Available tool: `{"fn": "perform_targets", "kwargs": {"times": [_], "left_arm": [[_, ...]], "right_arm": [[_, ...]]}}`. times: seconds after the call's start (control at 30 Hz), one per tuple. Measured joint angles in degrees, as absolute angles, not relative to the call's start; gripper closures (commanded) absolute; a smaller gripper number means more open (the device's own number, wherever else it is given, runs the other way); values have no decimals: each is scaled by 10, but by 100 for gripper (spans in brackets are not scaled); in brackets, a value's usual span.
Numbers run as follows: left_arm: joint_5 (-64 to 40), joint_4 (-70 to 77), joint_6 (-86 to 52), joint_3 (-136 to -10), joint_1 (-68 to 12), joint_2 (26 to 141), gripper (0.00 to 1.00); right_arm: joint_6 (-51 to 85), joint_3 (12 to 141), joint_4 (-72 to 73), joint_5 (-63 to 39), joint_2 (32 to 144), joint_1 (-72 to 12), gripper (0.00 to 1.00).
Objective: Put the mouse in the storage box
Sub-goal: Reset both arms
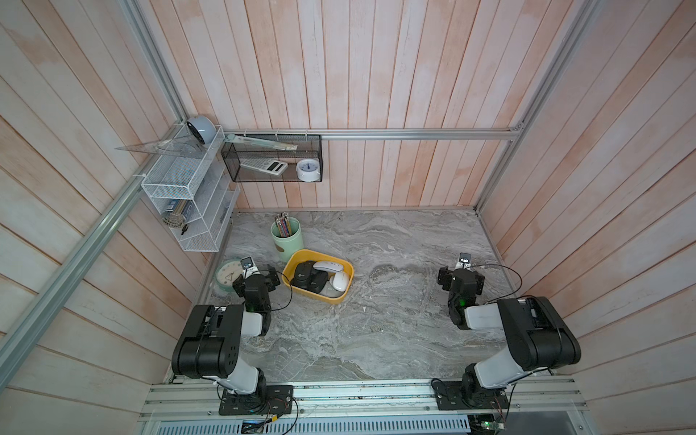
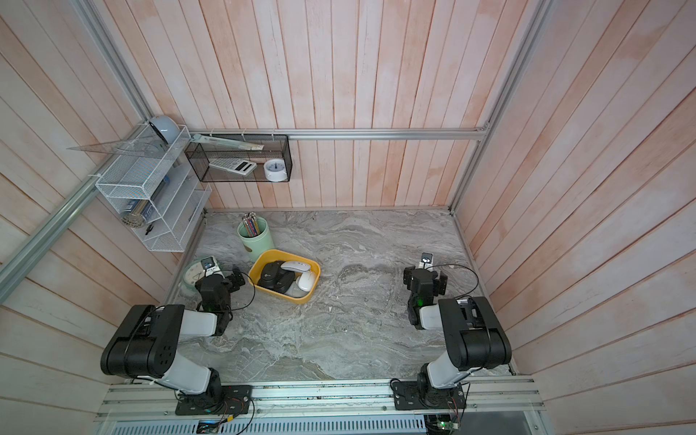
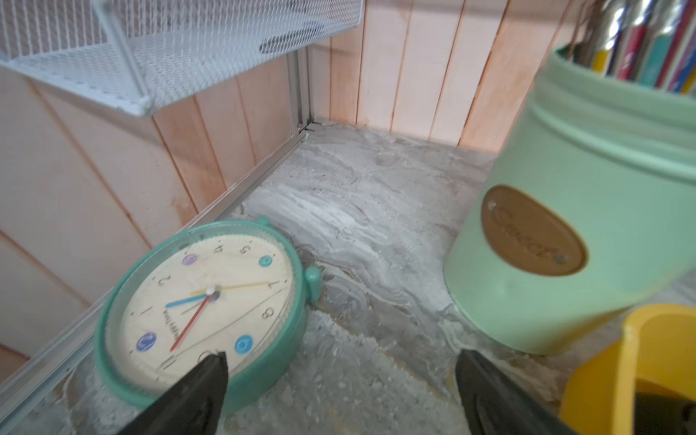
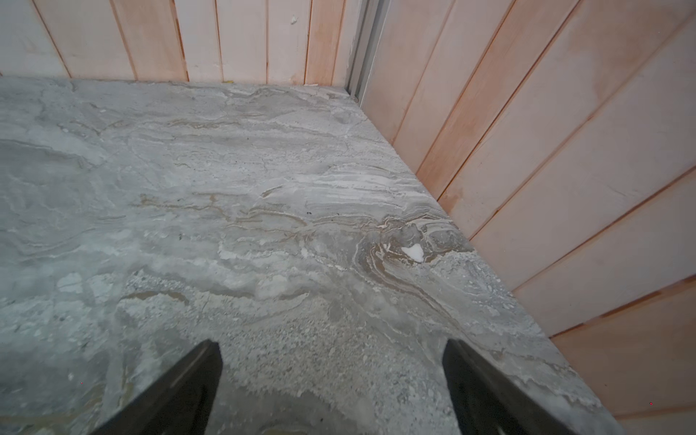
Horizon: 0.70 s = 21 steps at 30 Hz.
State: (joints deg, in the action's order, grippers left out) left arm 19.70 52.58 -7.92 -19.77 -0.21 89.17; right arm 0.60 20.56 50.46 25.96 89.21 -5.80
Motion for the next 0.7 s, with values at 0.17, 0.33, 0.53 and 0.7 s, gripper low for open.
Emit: {"fn": "perform_targets", "kwargs": {"times": [0.17,0.33,0.53,0.7], "left_arm": [[195,535,-77,-201,-2,891,0],[195,536,-76,-201,-2,891,0],[182,533,-71,-201,-2,891,0],[180,532,-70,-202,-2,891,0]], "right_arm": [[13,208,528,239,893,-58,2],[15,208,543,235,893,-58,2],[15,208,545,232,893,-58,2],[15,208,545,232,893,-58,2]]}}
